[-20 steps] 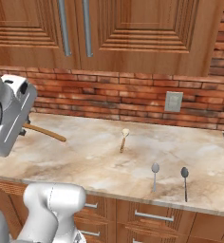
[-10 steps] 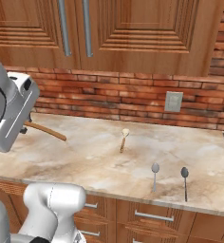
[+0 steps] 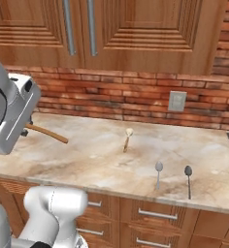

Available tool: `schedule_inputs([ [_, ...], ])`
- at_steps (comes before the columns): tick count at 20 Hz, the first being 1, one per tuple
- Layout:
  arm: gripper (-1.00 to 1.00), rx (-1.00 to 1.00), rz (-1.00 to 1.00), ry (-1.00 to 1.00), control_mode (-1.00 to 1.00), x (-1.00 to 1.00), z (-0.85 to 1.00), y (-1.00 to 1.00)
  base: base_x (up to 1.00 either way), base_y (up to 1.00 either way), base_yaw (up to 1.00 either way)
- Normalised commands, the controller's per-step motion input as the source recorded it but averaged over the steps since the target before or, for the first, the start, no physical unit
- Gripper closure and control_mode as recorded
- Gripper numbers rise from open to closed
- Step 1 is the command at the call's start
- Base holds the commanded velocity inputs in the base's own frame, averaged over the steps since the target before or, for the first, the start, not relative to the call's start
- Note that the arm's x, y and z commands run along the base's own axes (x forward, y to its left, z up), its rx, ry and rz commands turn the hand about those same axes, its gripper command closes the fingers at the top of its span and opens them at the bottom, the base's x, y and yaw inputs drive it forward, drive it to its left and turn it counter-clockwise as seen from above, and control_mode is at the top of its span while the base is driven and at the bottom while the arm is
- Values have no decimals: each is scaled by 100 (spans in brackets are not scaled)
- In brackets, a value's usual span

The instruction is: Organize the utensils by type. Pick up the wooden spoons from the counter and place them in the open cabinet. Then pick up the metallic utensils from the counter and place them in the open drawer.

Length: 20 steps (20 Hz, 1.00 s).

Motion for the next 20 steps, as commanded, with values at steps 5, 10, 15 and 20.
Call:
schedule_inputs([
  [5,100,0,0,0,100,0,0,0,-70,0,0],
  [10,100,0,0,0,100,0,0,0,-75,-4,-1],
  [15,100,0,0,0,100,0,0,0,-46,-10,-10],
  [20,100,0,0,0,100,0,0,0,-3,-2,-2],
])
